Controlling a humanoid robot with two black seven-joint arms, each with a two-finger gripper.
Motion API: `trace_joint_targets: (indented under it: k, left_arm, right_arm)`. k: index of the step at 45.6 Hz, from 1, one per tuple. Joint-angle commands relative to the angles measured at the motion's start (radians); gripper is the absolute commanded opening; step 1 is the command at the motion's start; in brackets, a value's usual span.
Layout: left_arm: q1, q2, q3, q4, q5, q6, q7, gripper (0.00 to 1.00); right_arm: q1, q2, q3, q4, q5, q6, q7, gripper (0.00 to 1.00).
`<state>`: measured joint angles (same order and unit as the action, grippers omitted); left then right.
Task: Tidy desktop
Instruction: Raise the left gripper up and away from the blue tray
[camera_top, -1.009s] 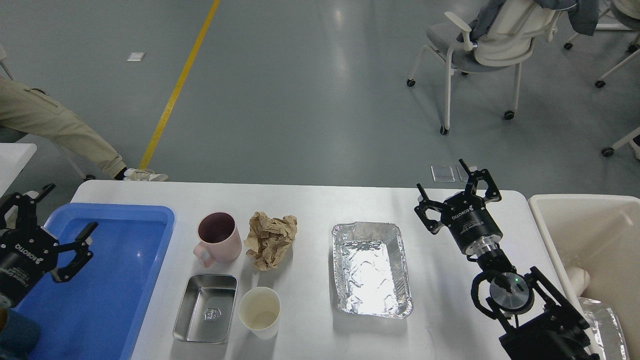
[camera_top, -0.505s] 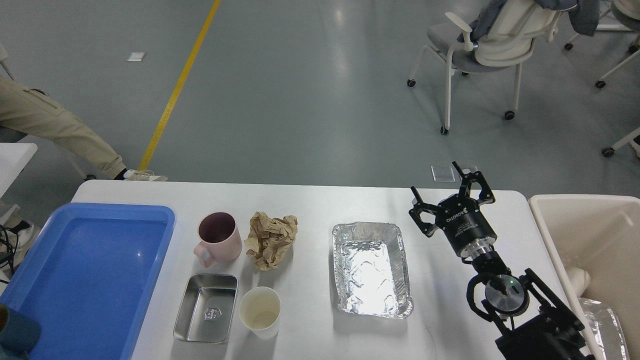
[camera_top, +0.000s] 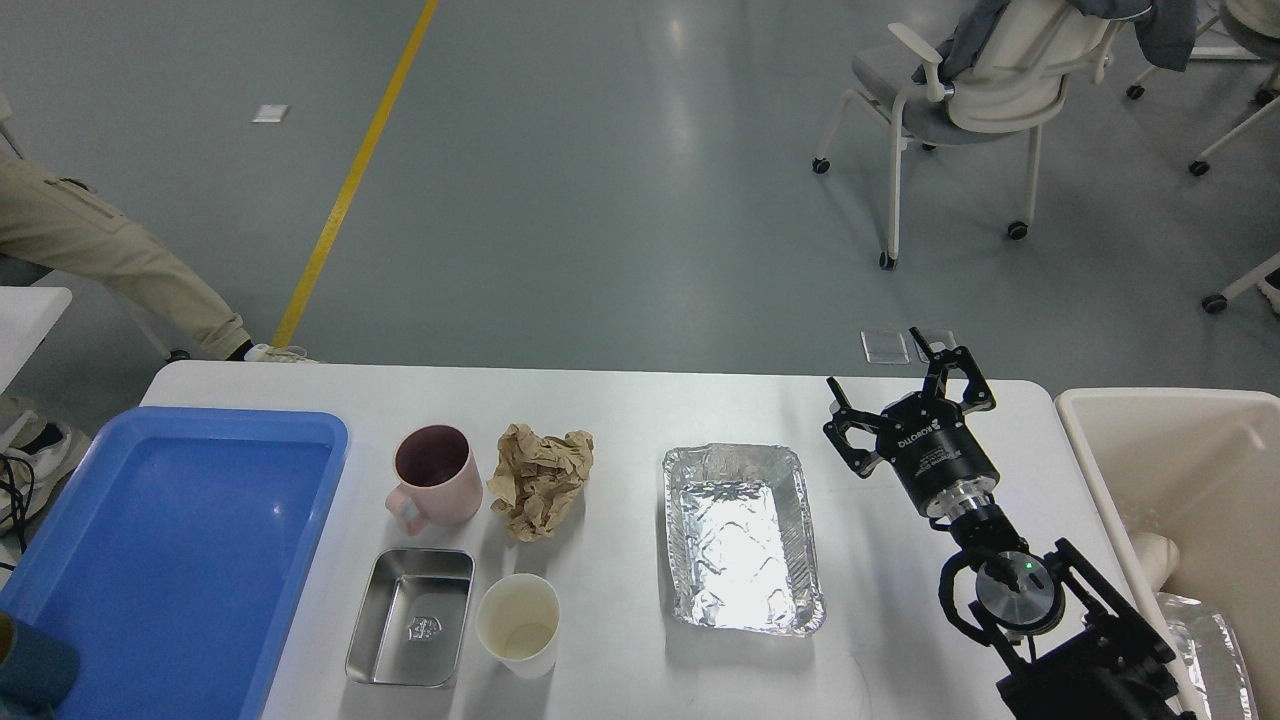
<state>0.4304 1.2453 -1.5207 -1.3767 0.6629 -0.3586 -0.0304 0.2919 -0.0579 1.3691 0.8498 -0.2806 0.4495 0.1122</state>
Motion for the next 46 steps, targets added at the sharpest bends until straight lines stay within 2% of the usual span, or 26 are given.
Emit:
trace_joint_targets:
  k: [1, 6, 12, 18, 24, 32, 43, 46]
  left_arm:
    - [-0.002, -0.066, -0.045, 0.039, -0.019, -0.009, 0.003, 0.97]
    - [0.001, -0.098, -0.068, 0.076, -0.025, -0.031, -0.006, 0.97]
    - [-0.002, -0.092, -0.075, 0.160, -0.022, -0.154, -0.010, 0.97]
    - [-0.039, -0.076, -0.078, 0.212, 0.023, -0.174, -0.006, 0.97]
    - [-0.163, -0.076, -0.062, 0.226, 0.193, -0.197, -0.010, 0.97]
    - [-0.344, -0.083, 0.011, 0.229, 0.355, -0.302, -0.010, 0.97]
    - [-0.740, -0.145, 0.322, 0.317, 0.583, -0.362, -0.014, 0.97]
    - [-0.852, -0.164, 0.439, 0.355, 0.632, -0.367, -0.039, 0.97]
  right_arm:
    - [-0.008, 0.000, 0.001, -0.001, 0.000, 0.000, 0.001, 1.00]
    - [-0.008, 0.000, -0.001, -0.001, 0.000, 0.001, 0.001, 1.00]
    - [-0.008, 0.001, -0.001, -0.001, 0.000, 0.001, 0.001, 1.00]
    - [-0.008, 0.007, -0.001, 0.000, 0.000, 0.001, 0.001, 1.00]
    - [-0.007, 0.013, -0.002, 0.000, 0.000, 0.001, 0.001, 1.00]
    - [-0.007, 0.013, -0.002, 0.002, 0.000, 0.001, 0.001, 1.00]
    - [-0.005, 0.015, -0.002, 0.002, 0.000, 0.003, 0.001, 1.00]
    - [-0.004, 0.015, -0.002, 0.002, 0.000, 0.003, 0.001, 1.00]
